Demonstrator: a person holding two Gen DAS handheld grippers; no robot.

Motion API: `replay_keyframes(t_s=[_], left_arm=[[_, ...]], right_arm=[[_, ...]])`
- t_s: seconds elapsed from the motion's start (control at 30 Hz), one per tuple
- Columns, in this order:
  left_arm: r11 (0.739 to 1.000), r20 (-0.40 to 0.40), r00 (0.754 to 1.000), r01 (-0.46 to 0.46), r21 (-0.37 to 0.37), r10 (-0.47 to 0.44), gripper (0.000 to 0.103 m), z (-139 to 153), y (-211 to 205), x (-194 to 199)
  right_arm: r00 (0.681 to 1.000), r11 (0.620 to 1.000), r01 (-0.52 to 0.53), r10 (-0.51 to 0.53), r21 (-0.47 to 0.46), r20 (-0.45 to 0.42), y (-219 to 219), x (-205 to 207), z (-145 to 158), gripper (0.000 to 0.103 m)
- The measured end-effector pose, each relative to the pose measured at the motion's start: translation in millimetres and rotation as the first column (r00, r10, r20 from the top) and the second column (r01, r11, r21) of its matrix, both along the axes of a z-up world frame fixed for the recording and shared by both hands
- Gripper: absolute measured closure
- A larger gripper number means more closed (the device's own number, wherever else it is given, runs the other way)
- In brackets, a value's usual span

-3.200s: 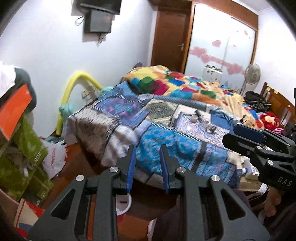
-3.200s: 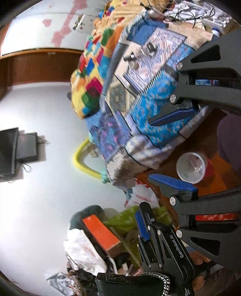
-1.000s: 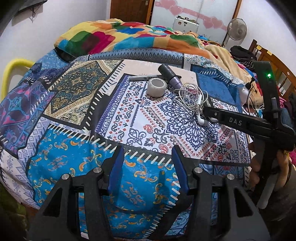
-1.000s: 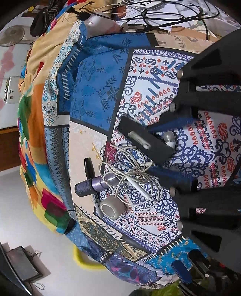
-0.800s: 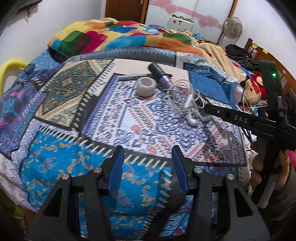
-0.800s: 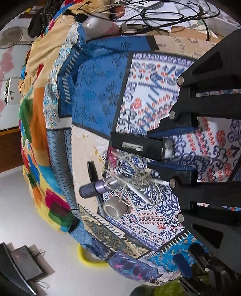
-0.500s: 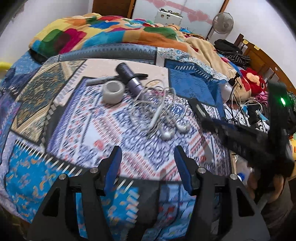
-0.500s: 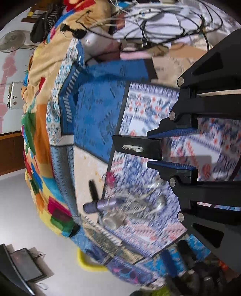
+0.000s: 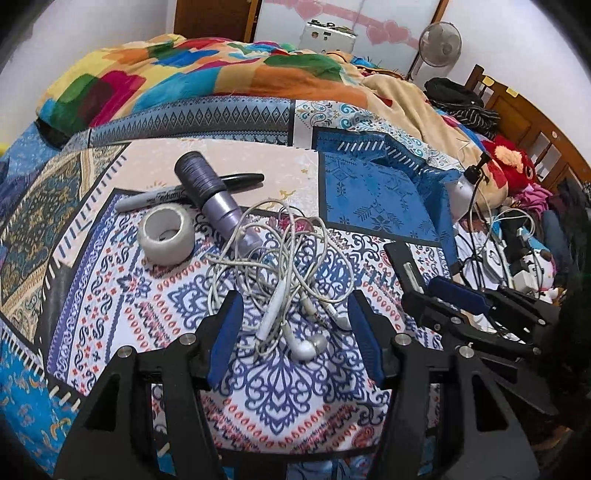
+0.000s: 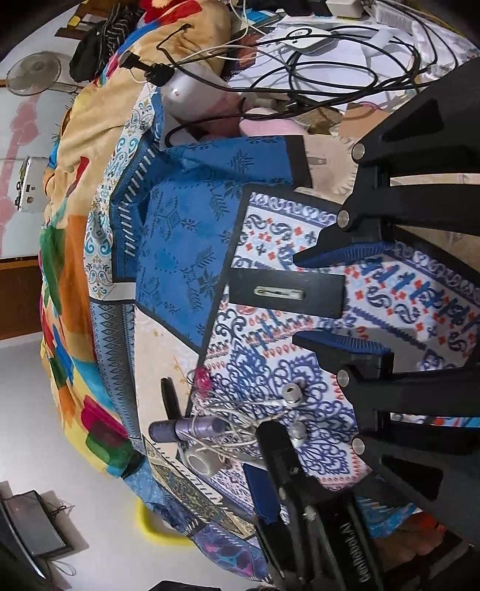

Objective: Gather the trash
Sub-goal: 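Grasp the black rectangular card with the right gripper while the left gripper grasps the white earphone cable, then carry the earphone cable and black card with both grippers over the trash bin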

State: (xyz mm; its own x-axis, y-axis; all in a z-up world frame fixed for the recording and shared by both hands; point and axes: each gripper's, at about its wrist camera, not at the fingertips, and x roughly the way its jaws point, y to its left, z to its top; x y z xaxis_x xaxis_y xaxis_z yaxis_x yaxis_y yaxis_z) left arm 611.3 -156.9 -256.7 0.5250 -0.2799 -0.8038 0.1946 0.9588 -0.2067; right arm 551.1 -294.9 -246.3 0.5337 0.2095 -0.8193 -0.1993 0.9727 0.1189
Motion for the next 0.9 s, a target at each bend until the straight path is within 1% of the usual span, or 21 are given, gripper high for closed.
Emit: replay_keyframes(t_s=[0.03, 0.07, 0.1, 0.13, 0.17, 0.2, 0.23, 0.3, 0.4, 0.53, 0.7, 0.9], left_arm=[[1.0, 0.003, 1.0, 0.002, 0.003, -0.002, 0.047, -1, -1, 1], [1.0, 0.005, 1.0, 0.006, 0.004, -0.006, 0.056, -1, -2, 1], [1.0, -0.002, 1.0, 0.017, 0.005, -0.017, 0.069, -3, -4, 3], [1.0, -0.008, 1.0, 0.02, 0.014, -0.019, 0.077, -5, -6, 3], [0.999, -0.006, 1.0, 0.016, 0.029, -0.015, 0.09, -6, -6, 3], [0.999, -0.005, 1.0, 0.019, 0.033, -0.019, 0.092, -6, -6, 2], [1.0, -0.005, 1.0, 0.015, 0.019, -0.015, 0.094, -6, -5, 0], [1.0, 0.001, 1.0, 0.011, 0.0, -0.011, 0.096, -2, -2, -6], [1.0, 0.019, 1.0, 0.023, -0.003, -0.023, 0.097, 9, -1, -14], [0.999, 0.062, 0.997, 0.038, -0.026, -0.036, 0.097, 37, 4, -30], [0.998, 0.124, 0.992, 0.039, -0.049, -0.032, 0.097, 80, 10, -50], [0.999, 0.199, 0.98, 0.027, -0.042, -0.018, 0.097, 130, 22, -86]], right_arm=[[1.0, 1.0, 0.003, -0.003, -0.011, 0.015, 2, 1, -1, 0.071], [1.0, 1.0, 0.005, -0.004, -0.02, 0.025, 3, 1, -1, 0.071], [0.999, 0.999, 0.006, -0.005, -0.032, 0.038, 6, 0, -2, 0.071], [0.999, 0.999, 0.006, -0.004, -0.043, 0.046, 7, 0, -2, 0.071], [0.998, 0.998, 0.007, -0.004, -0.064, 0.059, 11, -2, -3, 0.071], [0.998, 0.997, 0.01, -0.004, -0.08, 0.068, 12, -3, -4, 0.072], [0.997, 0.994, 0.017, -0.008, -0.108, 0.08, 14, -4, -4, 0.079], [0.997, 0.995, 0.011, -0.005, -0.095, 0.071, 12, -4, -4, 0.08], [0.999, 0.999, 0.015, -0.014, -0.036, 0.034, 5, -3, 0, 0.08], [0.998, 1.0, 0.026, -0.025, -0.015, 0.059, 4, -11, 16, 0.08], [0.993, 1.0, 0.026, -0.028, 0.014, 0.117, 6, -27, 50, 0.08], [0.98, 0.999, 0.009, -0.016, 0.036, 0.196, 10, -52, 97, 0.08]])
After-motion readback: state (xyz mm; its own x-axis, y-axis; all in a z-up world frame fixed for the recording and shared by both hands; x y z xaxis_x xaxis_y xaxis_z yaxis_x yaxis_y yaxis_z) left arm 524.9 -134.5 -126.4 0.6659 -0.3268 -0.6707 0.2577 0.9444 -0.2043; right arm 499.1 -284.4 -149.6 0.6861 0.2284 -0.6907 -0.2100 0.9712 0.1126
